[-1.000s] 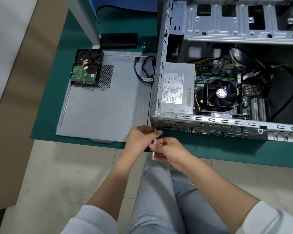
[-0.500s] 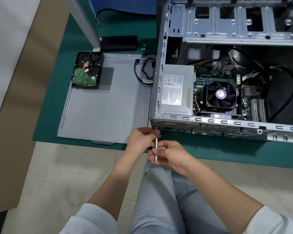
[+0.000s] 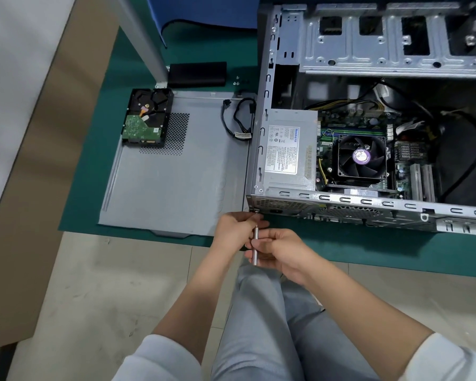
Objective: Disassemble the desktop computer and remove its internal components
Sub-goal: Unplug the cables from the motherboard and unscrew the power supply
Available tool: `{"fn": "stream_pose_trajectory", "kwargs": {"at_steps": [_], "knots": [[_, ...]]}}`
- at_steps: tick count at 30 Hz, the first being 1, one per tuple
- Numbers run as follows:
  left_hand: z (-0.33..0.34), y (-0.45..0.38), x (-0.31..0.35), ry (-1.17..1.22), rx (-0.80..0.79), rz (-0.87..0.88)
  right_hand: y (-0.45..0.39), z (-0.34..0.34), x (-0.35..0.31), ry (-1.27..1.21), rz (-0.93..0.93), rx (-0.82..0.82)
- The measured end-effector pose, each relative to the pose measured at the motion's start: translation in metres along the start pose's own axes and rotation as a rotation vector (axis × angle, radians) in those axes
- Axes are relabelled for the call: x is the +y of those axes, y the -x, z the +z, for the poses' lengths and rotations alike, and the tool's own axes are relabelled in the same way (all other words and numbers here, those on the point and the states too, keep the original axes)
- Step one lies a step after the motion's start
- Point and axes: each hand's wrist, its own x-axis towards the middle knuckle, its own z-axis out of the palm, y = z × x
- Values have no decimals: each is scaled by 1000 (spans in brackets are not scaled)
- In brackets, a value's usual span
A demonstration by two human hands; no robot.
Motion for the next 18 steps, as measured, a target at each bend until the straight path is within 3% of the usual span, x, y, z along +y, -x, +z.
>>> {"fn": "stream_pose_trajectory", "kwargs": {"at_steps": [9,18], "knots": [[6,-5,0,-69,192,42,-5,1,-3,185,-14,162],[-1,-8,-2,-103,163,47,-6,-12,-8,581,-106,253]]}}
